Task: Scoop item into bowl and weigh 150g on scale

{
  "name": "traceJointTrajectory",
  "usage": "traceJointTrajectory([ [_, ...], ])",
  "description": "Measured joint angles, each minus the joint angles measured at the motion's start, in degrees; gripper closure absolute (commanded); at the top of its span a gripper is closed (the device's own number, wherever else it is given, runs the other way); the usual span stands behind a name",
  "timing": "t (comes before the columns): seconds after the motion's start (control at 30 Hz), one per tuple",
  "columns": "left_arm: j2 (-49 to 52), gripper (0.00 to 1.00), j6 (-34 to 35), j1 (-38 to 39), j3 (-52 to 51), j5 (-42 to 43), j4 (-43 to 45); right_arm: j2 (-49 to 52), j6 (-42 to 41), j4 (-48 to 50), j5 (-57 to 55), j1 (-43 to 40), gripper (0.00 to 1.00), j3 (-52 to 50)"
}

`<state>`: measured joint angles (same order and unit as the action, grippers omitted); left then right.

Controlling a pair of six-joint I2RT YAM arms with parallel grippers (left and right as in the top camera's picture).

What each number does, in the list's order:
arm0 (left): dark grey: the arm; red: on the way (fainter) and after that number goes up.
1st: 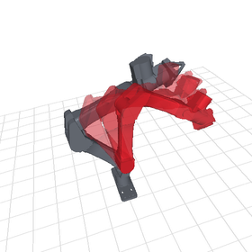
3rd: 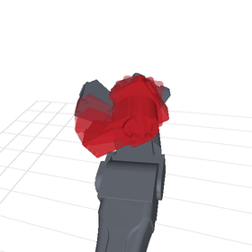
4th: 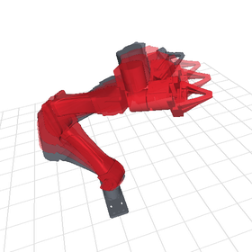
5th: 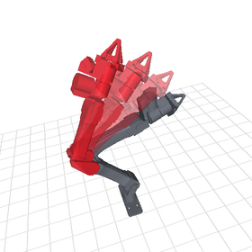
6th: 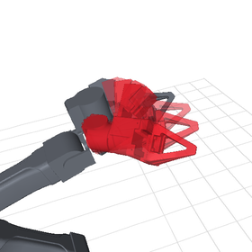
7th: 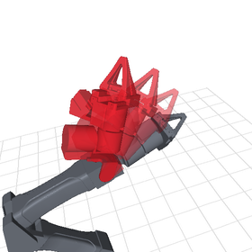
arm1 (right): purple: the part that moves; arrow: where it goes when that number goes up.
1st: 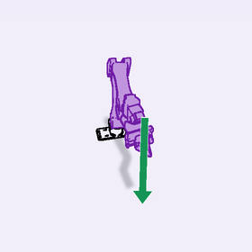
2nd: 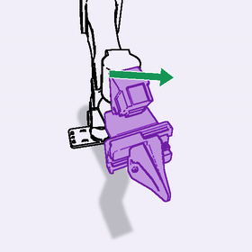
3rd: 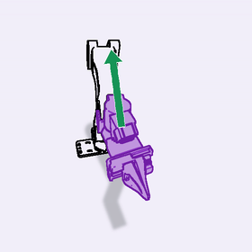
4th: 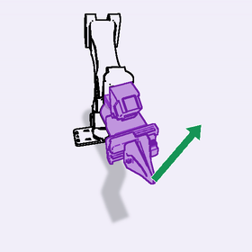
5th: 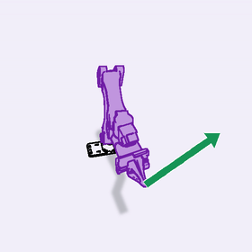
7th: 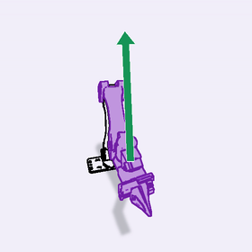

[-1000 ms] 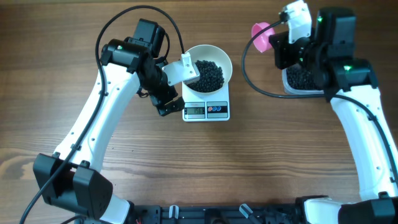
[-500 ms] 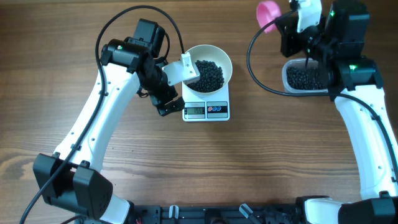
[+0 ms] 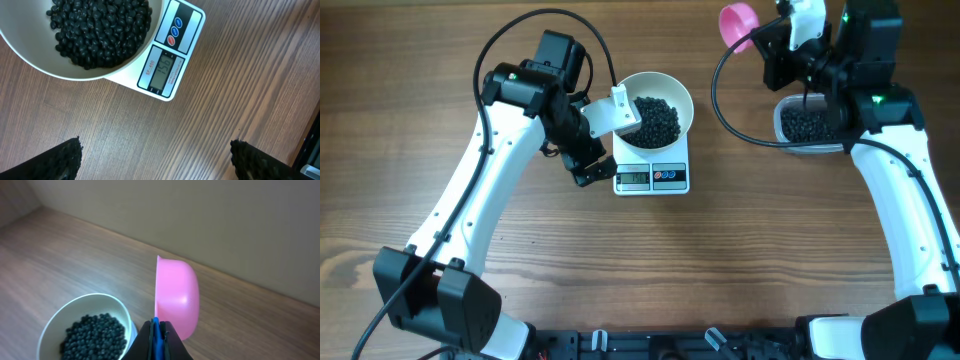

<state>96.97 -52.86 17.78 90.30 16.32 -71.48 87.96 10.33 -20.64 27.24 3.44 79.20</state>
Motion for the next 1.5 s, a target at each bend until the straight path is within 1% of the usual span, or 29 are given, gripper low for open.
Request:
traceJointTrajectory([
  [0.33, 0.0, 0.0, 0.0, 0.0, 0.0, 0.0, 0.0, 0.0, 0.0, 0.0, 3.5, 0.0, 0.96, 0.0],
  [0.67, 0.0, 0.0, 0.0, 0.0, 0.0, 0.0, 0.0, 0.6, -3.0, 0.0, 6.5, 0.2, 0.96, 0.0],
  [0.8, 0.0, 0.0, 0.0, 0.0, 0.0, 0.0, 0.0, 2.2, -6.1, 0.0, 7.1, 2.0, 0.96, 0.0],
  [1.1, 0.0, 0.0, 0.0, 0.0, 0.0, 0.0, 0.0, 6.8, -11.8, 0.2, 7.4, 10.2, 0.96, 0.0],
  [1.3, 0.0, 0.0, 0.0, 0.0, 0.0, 0.0, 0.0, 9.6, -12.5, 2.5, 7.5, 14.0, 0.96, 0.0],
  [1.5, 0.0, 0.0, 0.0, 0.0, 0.0, 0.0, 0.0, 9.6, -10.2, 2.7, 8.3, 14.1, 0.96, 0.0],
])
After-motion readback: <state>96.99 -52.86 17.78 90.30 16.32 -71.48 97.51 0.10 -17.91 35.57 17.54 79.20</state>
